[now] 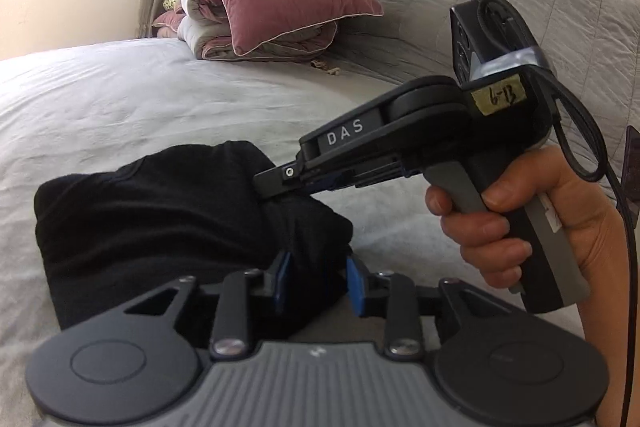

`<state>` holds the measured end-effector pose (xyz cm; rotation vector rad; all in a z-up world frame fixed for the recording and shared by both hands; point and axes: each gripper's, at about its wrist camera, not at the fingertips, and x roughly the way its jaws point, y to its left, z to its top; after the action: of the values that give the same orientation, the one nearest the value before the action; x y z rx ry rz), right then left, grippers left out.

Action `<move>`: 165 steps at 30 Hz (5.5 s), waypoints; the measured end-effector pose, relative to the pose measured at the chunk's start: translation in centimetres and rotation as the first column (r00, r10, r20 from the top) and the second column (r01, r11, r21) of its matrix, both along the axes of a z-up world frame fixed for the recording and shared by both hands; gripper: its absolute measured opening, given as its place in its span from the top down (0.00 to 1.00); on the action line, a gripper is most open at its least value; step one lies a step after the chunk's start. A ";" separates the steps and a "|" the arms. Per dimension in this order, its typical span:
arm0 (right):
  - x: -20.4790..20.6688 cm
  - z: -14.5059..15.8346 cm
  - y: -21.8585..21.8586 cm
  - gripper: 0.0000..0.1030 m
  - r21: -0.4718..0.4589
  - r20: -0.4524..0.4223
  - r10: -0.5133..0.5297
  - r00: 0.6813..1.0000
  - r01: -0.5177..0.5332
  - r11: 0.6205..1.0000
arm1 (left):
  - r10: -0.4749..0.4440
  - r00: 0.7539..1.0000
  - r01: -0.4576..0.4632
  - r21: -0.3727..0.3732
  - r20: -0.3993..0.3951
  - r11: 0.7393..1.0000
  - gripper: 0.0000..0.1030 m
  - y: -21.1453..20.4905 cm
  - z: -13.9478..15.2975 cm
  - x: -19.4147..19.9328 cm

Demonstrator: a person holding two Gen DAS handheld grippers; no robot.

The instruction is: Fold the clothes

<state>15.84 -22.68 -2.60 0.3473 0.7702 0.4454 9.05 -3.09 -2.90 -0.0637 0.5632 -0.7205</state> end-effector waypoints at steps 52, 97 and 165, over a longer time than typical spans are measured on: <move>-4.9 0.1 1.4 0.68 -0.201 -0.008 -0.039 0.999 0.037 0.979 | 0.283 0.953 -0.287 -0.027 -0.110 0.957 0.45 5.3 -1.2 -3.1; -1.7 1.7 -3.2 0.78 0.312 0.032 -0.149 0.988 0.132 0.941 | 0.388 0.873 -0.454 -0.201 -0.297 0.868 0.84 4.0 2.5 8.0; -9.4 1.2 -32.2 0.35 0.610 -0.035 -0.939 0.343 0.751 0.252 | -0.158 0.984 0.145 0.144 0.085 0.979 0.51 -37.5 5.9 14.4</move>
<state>6.47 -54.84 -1.37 1.1457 -0.0332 -0.4047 23.49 -40.56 3.02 0.1425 0.5281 -0.8268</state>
